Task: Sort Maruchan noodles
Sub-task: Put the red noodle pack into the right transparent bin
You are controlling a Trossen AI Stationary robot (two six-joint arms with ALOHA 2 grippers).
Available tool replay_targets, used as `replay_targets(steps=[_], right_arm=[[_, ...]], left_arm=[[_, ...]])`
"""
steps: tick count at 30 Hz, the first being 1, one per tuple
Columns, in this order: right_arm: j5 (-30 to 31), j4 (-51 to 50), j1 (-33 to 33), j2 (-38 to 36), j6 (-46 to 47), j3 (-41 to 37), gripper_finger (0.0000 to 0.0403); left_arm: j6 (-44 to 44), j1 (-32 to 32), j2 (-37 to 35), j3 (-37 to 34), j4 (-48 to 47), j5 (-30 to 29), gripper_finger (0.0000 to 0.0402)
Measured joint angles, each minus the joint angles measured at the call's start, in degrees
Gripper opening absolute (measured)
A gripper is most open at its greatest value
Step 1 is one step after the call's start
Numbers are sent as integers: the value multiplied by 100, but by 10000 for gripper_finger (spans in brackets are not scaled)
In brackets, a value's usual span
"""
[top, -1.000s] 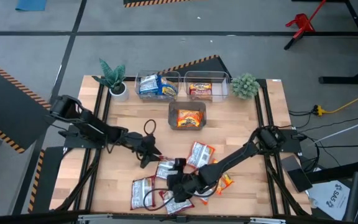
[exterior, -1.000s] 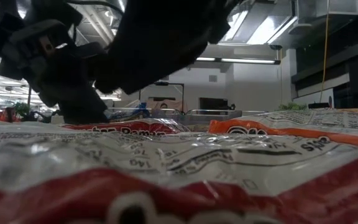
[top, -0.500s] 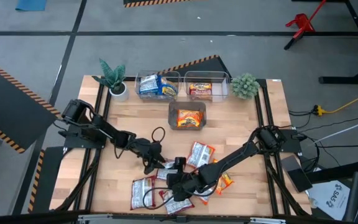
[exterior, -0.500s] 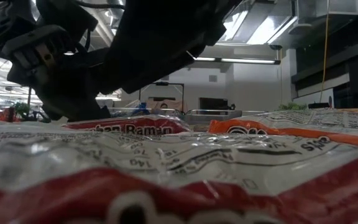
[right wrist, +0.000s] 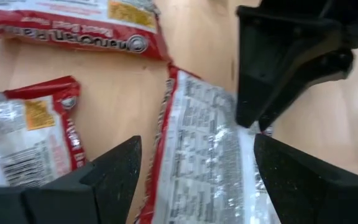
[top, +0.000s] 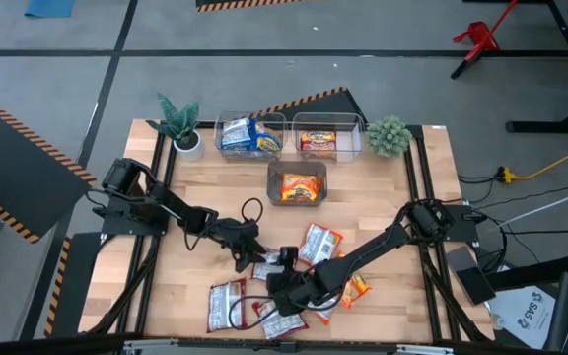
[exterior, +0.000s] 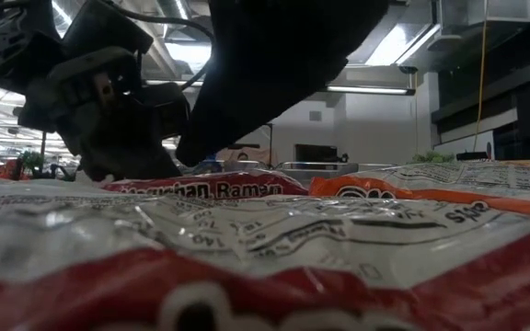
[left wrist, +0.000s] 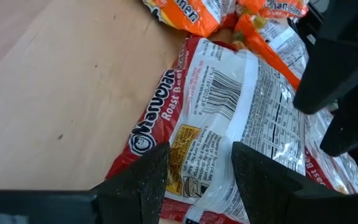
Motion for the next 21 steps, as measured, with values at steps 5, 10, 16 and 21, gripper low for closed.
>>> replay_targets(steps=[5,10,16,21], right_arm=[[-104,28,89,0,-167,0,293],[299,-145,117,115,-275,7,293],[245,-99,106,418,-355,14,293],[937,-404,115,472,-297,4,293]], left_arm=[[-94,0,-2,0,-53,-9,172],[-189,0,-2,0,-52,-15,172],[-281,4,-2,0,-71,-1,172],[-291,7,-5,0,-76,94,172]])
